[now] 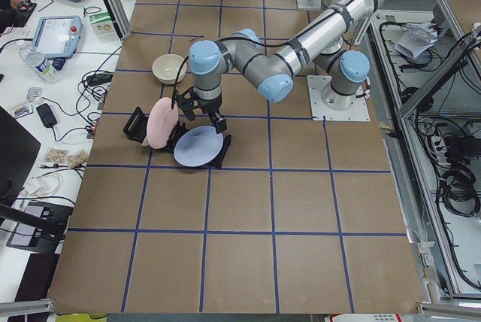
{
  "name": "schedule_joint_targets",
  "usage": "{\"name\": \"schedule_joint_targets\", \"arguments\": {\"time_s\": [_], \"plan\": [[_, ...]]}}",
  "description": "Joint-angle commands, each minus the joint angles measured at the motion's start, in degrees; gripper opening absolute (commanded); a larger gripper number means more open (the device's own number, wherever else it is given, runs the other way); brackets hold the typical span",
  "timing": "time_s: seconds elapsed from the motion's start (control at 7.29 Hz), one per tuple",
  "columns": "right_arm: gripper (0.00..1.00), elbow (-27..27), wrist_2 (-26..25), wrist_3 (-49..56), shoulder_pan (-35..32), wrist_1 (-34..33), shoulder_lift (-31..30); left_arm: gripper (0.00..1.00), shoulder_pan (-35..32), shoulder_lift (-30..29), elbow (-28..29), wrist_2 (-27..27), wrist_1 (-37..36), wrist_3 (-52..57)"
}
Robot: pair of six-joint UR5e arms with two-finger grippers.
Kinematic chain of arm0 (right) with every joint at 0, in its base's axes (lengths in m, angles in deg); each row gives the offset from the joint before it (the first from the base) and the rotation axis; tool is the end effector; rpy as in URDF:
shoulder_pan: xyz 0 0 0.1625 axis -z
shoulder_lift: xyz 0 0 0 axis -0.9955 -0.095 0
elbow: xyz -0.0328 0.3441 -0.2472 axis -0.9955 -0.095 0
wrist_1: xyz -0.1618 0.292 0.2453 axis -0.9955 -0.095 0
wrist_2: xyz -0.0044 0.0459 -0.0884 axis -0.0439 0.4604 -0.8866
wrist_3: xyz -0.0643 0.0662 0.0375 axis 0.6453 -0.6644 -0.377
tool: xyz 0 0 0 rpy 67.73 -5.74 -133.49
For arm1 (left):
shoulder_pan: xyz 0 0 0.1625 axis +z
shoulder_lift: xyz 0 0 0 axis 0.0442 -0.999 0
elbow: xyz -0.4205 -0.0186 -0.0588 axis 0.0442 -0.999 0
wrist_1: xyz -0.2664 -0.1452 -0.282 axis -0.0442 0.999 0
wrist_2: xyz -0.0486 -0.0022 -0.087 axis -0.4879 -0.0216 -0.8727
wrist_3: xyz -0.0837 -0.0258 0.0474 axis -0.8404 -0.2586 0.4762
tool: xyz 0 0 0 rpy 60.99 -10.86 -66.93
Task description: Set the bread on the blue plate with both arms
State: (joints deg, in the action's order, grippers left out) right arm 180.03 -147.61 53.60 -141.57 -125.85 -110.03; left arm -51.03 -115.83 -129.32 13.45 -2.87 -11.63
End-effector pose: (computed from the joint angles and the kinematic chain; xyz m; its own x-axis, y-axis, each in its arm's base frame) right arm -0.1847 -0.5199 0.2579 -0.9991 0.0396 -0.0136 0.0376 0.9914 0.1256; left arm 0.2972 -0.5354 0.3360 -0.8320 -0.5546 -0.0080 -0.5546 0.8316 0.0278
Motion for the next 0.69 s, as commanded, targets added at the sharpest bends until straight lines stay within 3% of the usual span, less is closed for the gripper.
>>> {"name": "schedule_joint_targets", "arguments": {"time_s": [0.0, 0.41, 0.55], "plan": [[0.0, -0.28, -0.07, -2.53, -3.08, 2.34, -2.6, 1.0, 1.47, -4.25, -0.02, 0.04, -3.15, 0.73], [0.0, -0.45, 0.02, -5.8, -6.96, 4.65, -4.56, 0.87, 2.88, -8.56, 0.06, -0.05, -9.56, 0.47], [0.0, -0.63, 0.02, -6.76, -7.05, 4.99, -4.9, 0.73, 2.88, -9.18, 0.15, -0.31, -10.54, 0.2]]}}
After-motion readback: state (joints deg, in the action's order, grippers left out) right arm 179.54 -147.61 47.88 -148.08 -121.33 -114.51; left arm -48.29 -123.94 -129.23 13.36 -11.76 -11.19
